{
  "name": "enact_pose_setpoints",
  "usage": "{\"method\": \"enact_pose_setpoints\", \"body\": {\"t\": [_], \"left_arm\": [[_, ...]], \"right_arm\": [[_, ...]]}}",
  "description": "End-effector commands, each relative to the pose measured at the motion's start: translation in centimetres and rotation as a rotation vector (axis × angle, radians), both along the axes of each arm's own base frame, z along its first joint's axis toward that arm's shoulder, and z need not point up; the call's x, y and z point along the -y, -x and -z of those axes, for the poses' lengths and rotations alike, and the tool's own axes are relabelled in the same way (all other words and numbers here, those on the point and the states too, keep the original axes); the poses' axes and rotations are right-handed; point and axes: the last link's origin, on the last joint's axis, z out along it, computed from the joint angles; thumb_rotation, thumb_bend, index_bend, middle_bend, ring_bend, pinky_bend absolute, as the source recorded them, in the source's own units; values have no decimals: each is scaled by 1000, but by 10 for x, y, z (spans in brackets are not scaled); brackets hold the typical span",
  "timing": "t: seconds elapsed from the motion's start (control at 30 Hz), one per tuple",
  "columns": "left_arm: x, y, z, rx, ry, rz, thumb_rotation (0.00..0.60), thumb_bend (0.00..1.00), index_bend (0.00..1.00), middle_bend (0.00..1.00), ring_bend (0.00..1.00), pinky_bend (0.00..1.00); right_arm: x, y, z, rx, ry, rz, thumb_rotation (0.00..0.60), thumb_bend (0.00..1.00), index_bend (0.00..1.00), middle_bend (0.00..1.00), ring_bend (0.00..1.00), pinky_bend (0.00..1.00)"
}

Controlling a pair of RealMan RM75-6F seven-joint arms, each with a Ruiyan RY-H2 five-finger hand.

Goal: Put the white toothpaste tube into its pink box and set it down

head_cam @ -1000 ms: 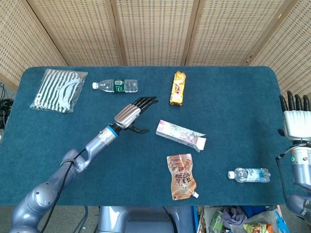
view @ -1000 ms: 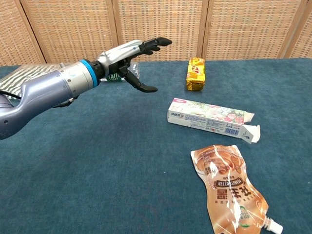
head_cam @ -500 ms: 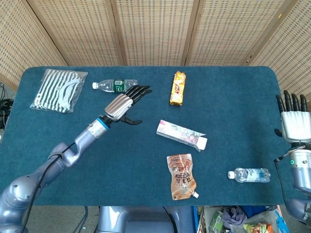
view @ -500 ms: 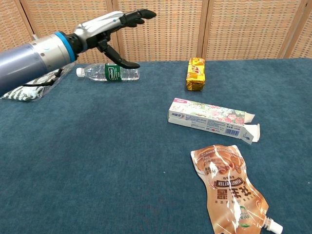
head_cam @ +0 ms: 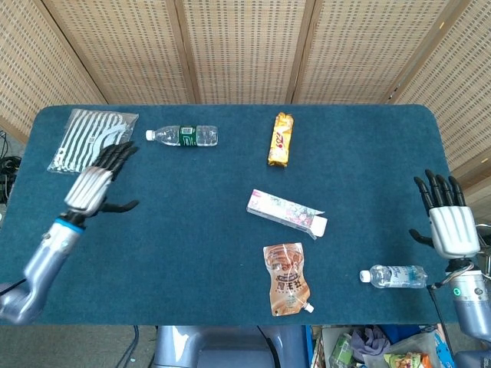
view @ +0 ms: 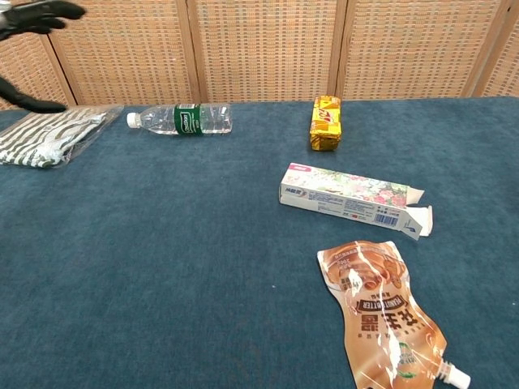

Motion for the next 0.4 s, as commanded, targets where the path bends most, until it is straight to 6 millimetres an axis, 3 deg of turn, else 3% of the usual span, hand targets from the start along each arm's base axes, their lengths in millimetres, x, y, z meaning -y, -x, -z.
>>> {"method": "enact_pose_setpoints", "body": {"t": [0.03, 0.2, 0.4], "left_arm": [[46, 40, -29, -46, -75, -154, 600, 218, 0, 0, 0, 0], [93, 58, -40, -64, -116, -250, 600, 218, 0, 0, 0, 0], [120, 62, -41, -86, -146, -266, 600, 217, 0, 0, 0, 0]], "right_arm": [[-14, 1, 6, 51, -20, -19, 600, 0, 0, 0, 21, 0], [-36, 4, 5, 73, -9, -55, 600, 0, 0, 0, 2, 0], [-59, 3, 1, 99, 19, -74, 600, 0, 0, 0, 0, 0]]}}
